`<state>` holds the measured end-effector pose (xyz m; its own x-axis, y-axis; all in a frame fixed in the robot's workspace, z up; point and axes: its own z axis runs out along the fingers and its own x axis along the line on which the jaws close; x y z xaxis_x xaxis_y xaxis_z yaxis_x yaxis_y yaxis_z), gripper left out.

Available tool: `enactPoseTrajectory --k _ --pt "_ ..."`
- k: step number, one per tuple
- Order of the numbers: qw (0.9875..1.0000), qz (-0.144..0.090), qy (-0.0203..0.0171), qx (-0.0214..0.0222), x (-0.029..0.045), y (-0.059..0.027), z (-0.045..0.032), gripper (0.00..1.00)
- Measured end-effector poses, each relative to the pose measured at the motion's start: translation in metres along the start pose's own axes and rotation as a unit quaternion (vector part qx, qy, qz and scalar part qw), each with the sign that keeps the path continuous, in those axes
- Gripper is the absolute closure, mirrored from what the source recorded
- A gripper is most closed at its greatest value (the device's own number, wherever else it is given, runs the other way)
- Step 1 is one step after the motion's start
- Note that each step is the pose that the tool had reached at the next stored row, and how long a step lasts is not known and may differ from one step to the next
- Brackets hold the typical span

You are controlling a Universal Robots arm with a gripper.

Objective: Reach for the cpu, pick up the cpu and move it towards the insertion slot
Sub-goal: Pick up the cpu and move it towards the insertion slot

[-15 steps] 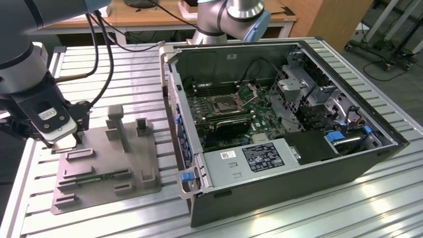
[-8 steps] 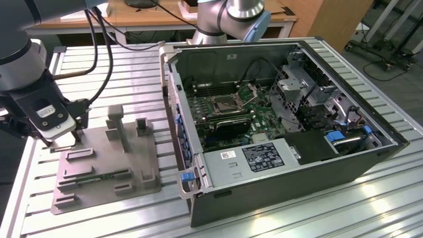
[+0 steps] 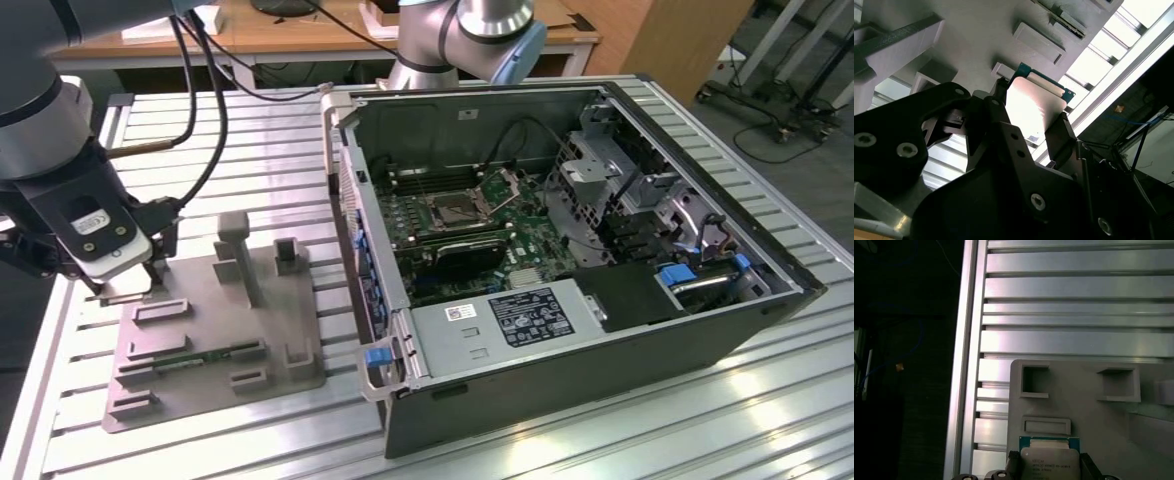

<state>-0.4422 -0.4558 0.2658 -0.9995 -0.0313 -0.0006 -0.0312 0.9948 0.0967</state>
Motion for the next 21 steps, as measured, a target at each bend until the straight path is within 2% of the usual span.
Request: enactPoseTrajectory --k 10,21 --pt "1.0 0.0 0.0 0.0 0.0 0.0005 -0.0055 0.45" --pt "1.0 0.0 0.0 0.0 0.0 0.0017 -0.0176 0.45"
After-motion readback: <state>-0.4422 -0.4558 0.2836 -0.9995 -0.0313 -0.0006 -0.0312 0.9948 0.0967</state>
